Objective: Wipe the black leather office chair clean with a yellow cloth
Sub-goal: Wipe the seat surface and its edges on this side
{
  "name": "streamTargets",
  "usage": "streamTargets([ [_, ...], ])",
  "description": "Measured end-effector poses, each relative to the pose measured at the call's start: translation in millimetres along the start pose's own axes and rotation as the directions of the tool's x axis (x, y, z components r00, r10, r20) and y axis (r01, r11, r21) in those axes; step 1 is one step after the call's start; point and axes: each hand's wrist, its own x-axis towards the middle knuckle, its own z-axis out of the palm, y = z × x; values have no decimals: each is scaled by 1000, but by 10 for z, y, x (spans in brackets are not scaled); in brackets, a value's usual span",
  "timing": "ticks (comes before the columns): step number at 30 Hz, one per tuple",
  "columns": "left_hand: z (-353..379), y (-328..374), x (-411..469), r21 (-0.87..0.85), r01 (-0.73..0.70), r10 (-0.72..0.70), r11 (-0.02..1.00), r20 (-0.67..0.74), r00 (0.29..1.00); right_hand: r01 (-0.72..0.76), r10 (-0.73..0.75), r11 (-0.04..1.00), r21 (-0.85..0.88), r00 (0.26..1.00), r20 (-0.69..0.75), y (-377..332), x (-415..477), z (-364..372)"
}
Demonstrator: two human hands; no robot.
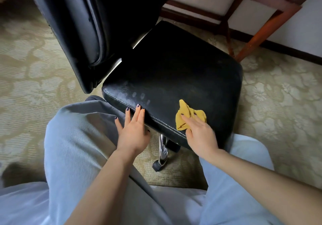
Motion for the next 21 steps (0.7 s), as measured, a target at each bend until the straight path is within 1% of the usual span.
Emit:
streamTargets([
  [2, 6, 3, -9, -28, 3, -3, 1000, -16, 1000, -13, 10, 1000, 27, 996, 88, -136, 104, 58],
  [6, -5, 35, -20, -59, 20, -24, 998, -72, 997, 124, -127, 992, 29, 975, 184, -446, 485, 153],
  [9, -21, 43, -13, -82, 55, -64, 995, -115, 991, 189, -191, 981, 34, 951, 242, -712, 806, 181],
  [15, -66, -26, 0, -276, 147, -206, 950, -198, 958, 387, -375, 921, 31, 867, 329, -1155, 1288, 170],
  [18, -66, -59, 12, -287, 121, -193, 950, -238, 952, 443, -428, 896, 31, 844, 323, -1127, 1341, 195],
  [21, -33, -64, 15, -242, 106, -164, 965, -233, 958, 547, -529, 836, 49, 777, 342, -833, 1246, 194],
])
